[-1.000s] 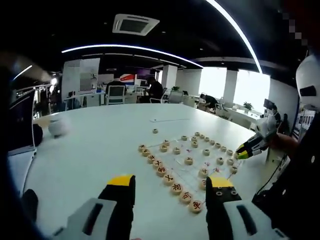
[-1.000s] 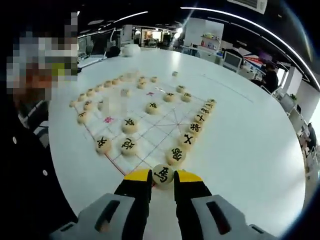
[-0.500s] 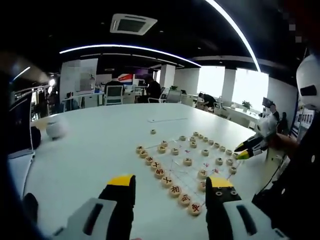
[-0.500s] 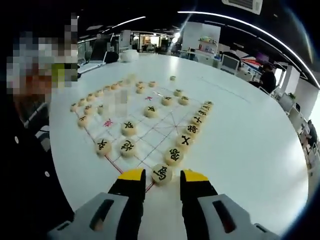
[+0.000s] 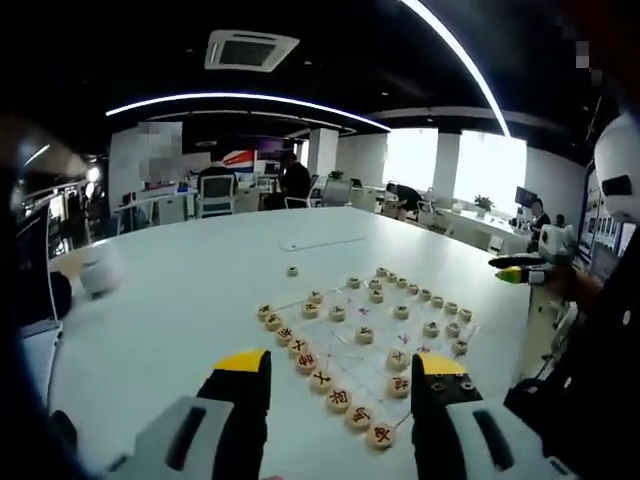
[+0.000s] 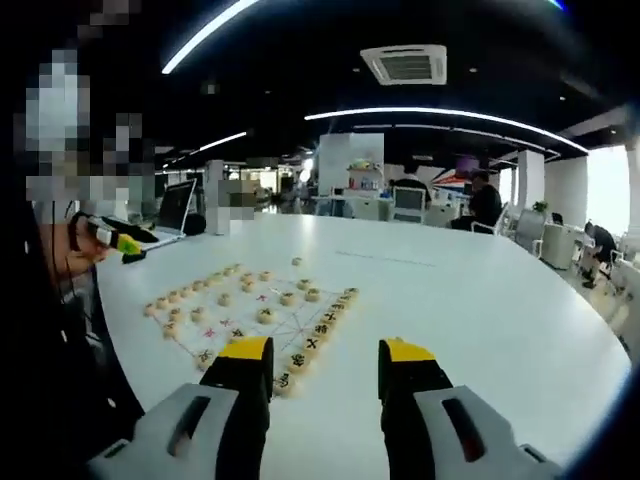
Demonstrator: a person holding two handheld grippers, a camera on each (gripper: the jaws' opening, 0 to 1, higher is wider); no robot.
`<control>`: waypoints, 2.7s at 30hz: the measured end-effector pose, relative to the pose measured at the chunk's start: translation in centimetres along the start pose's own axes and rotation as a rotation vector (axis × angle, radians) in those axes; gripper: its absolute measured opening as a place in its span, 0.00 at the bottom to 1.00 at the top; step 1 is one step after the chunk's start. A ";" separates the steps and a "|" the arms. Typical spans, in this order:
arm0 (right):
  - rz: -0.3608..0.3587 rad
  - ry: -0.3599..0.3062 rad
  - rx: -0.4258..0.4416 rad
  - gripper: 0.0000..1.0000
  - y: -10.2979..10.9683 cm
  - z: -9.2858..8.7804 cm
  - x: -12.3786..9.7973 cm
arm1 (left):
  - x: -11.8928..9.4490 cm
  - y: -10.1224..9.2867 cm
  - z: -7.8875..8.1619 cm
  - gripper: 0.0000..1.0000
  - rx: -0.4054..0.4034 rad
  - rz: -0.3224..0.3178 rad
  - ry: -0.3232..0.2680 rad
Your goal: Pick up the chess pieces one by one and place each piece onto its starting position on the chessboard, setting the pieces on their correct points until all the chess pieces are arranged in the starting layout
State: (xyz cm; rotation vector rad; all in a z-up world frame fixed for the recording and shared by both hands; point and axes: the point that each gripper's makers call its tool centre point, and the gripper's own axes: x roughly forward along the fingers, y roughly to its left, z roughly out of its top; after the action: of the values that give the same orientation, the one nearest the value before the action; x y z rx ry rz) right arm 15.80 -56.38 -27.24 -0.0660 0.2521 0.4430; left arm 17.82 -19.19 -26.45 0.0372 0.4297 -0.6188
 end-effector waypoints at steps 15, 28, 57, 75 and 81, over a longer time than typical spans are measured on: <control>0.227 0.054 -0.144 0.42 1.6 4.1 5.6 | -2.0 0.9 -0.3 0.58 -0.009 0.045 -0.019; 0.478 0.263 -0.391 0.39 4.1 8.6 16.9 | -4.1 2.9 -1.5 0.58 -0.056 0.107 -0.040; 0.570 0.731 -0.559 0.31 10.8 2.5 39.1 | -5.6 3.4 -2.3 0.58 -0.091 0.129 -0.060; 0.525 0.747 -0.503 0.19 10.2 1.3 40.1 | -5.2 3.0 -2.6 0.58 -0.094 0.122 -0.049; 0.538 0.682 -0.483 0.19 10.3 3.4 38.7 | -5.3 2.9 -2.2 0.58 -0.089 0.127 -0.056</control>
State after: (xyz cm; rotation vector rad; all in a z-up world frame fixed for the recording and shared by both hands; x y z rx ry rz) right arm 45.86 -30.58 -33.90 -0.6396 0.8400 1.0081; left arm 14.72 -13.54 -26.61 -0.0370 0.3966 -0.4742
